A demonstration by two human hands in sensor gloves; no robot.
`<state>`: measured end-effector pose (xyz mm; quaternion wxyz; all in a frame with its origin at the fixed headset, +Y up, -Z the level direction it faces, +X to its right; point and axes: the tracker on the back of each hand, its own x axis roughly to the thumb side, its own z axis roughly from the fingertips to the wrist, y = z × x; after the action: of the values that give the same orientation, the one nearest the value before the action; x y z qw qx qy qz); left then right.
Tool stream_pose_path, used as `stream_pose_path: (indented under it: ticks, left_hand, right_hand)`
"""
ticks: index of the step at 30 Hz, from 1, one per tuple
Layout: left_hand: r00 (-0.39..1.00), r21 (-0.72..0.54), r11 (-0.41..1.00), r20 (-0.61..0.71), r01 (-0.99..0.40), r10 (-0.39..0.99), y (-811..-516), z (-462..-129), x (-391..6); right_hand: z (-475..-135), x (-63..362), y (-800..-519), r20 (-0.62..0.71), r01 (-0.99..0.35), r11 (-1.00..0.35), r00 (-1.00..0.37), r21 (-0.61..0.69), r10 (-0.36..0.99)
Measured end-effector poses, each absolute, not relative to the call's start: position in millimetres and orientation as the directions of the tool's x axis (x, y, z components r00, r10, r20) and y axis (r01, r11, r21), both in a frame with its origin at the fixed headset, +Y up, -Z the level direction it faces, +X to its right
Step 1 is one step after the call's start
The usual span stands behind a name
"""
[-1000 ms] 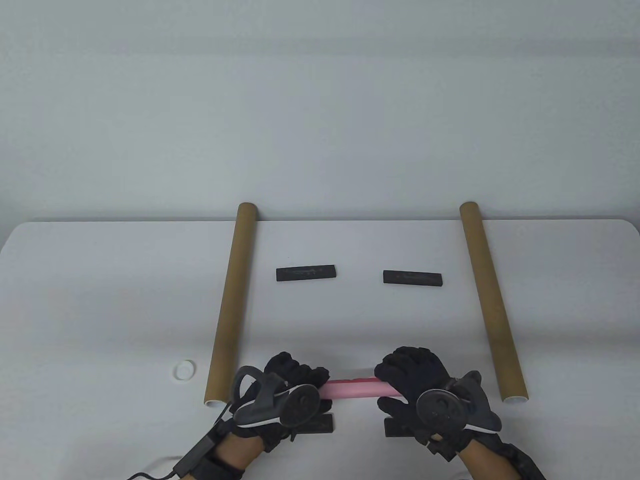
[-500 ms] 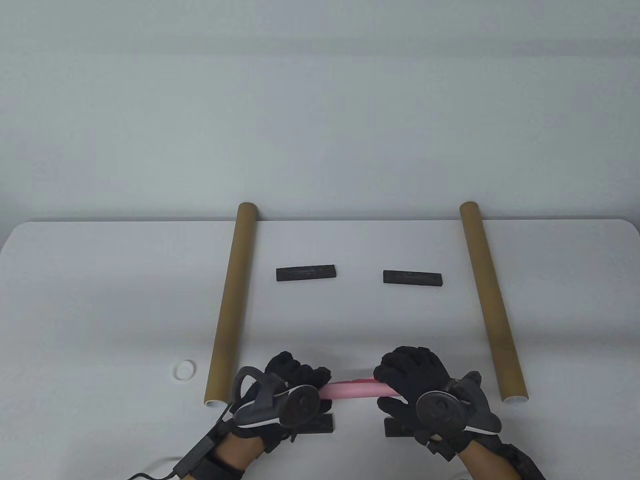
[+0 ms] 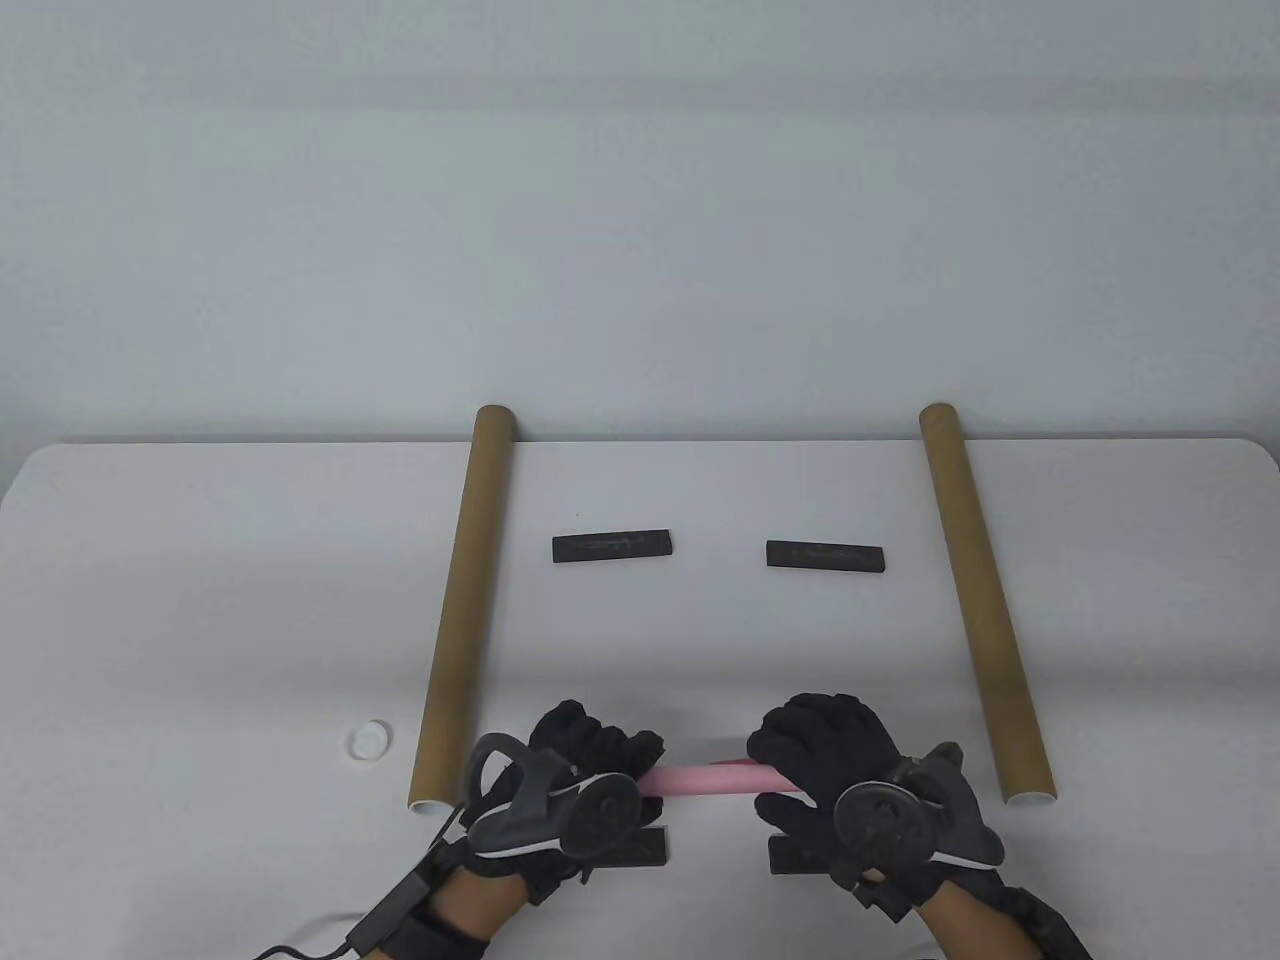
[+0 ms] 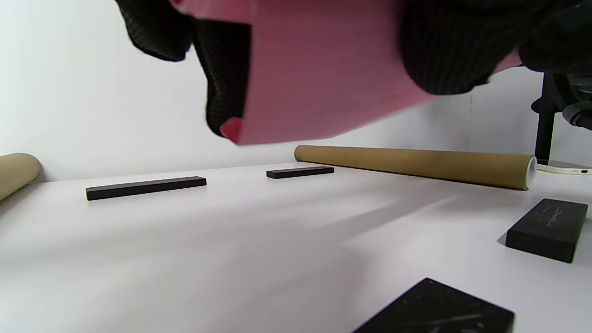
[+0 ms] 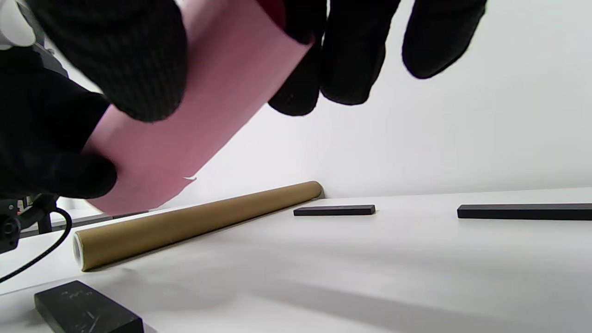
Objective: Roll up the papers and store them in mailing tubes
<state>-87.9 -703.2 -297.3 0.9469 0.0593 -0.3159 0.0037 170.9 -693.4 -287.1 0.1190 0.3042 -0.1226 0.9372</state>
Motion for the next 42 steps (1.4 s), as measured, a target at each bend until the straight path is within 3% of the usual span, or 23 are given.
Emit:
stream_pose_path:
  ticks: [7, 15, 23, 28, 36, 42]
  left_hand:
    - [0.796, 0.142, 0.989, 0.602, -0.039, -0.055, -700.2, -295.1, -86.2]
    - [0.797, 0.116, 0.993, 0.603, -0.029, -0.047, -704.2, -297.6, -86.9]
    - [0.796, 0.132, 0.991, 0.603, -0.035, -0.052, -701.6, -296.5, -86.9]
    - [0.799, 0.107, 0.993, 0.6, -0.039, -0.033, -703.0, -298.5, -87.6]
    - [0.795, 0.139, 0.99, 0.603, -0.03, -0.061, -700.8, -295.5, -86.4]
    - [0.799, 0.1, 0.994, 0.601, -0.039, -0.029, -703.1, -299.0, -87.9]
  right_hand:
    - [-290.3, 174.7, -692.7, 0.606, -0.363, -0.928, -0.757, -0.081, 0.243]
    - [-286.3, 171.3, -693.0, 0.615, -0.305, -0.942, -0.772, -0.141, 0.158]
    - [-290.1, 175.6, -694.3, 0.608, -0.367, -0.926, -0.757, -0.089, 0.241]
    - [-286.4, 171.8, -692.7, 0.615, -0.302, -0.943, -0.773, -0.143, 0.154]
    - [-290.2, 174.4, -694.2, 0.605, -0.36, -0.929, -0.76, -0.084, 0.24]
    - [-287.1, 171.2, -692.8, 0.614, -0.305, -0.944, -0.771, -0.126, 0.167]
